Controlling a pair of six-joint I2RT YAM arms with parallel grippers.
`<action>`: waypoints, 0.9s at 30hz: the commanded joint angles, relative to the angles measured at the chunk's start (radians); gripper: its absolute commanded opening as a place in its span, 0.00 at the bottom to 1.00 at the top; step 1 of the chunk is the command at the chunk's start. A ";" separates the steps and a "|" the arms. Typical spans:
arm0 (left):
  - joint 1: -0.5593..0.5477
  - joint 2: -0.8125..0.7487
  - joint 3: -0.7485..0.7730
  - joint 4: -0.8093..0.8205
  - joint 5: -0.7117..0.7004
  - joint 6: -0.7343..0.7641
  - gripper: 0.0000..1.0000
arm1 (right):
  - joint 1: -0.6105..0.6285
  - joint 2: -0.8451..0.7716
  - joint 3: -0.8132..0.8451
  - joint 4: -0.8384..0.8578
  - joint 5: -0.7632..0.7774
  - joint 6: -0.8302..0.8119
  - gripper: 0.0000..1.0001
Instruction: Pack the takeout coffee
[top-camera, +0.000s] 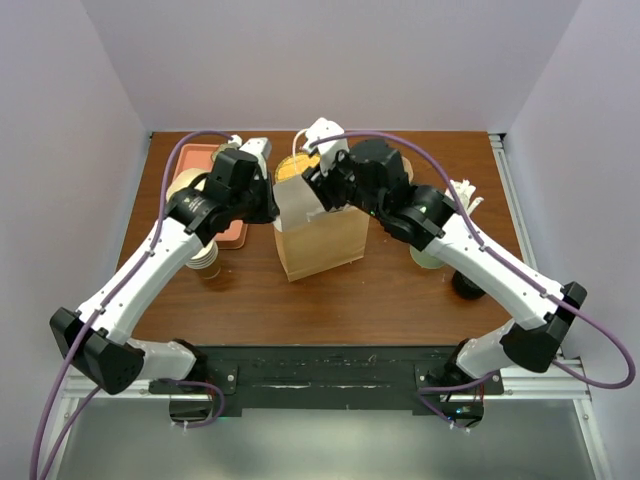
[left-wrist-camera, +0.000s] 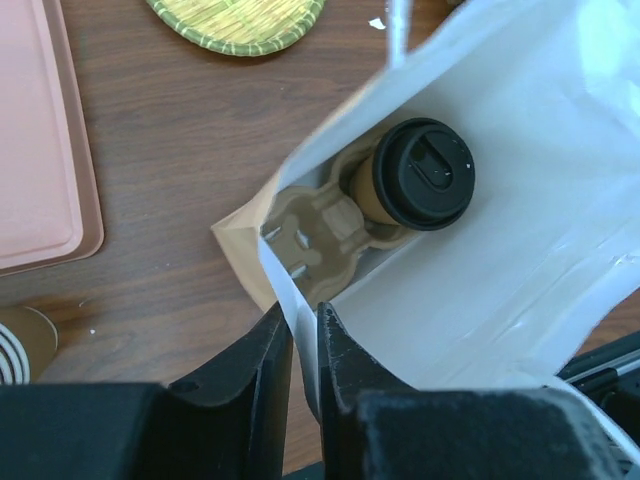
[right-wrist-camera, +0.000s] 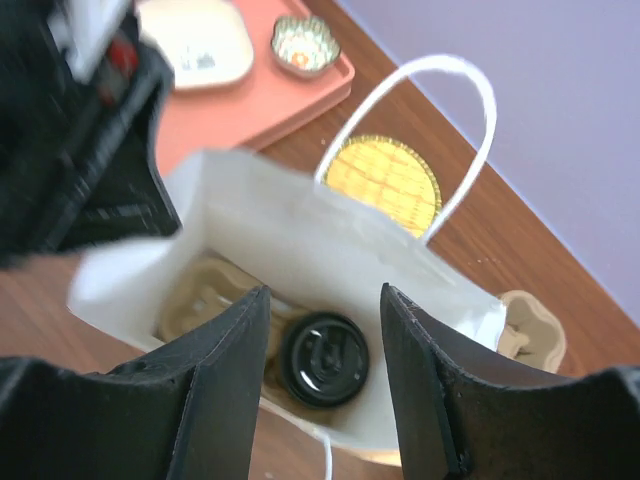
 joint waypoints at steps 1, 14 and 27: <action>-0.005 0.013 0.060 0.005 -0.049 0.008 0.23 | -0.003 -0.012 0.116 0.061 0.103 0.206 0.52; -0.003 0.004 0.230 -0.020 -0.175 0.137 0.94 | -0.107 0.077 0.376 -0.491 0.535 0.391 0.54; -0.003 -0.143 0.241 -0.044 -0.148 0.186 1.00 | -0.448 0.090 0.090 -0.677 0.243 0.517 0.58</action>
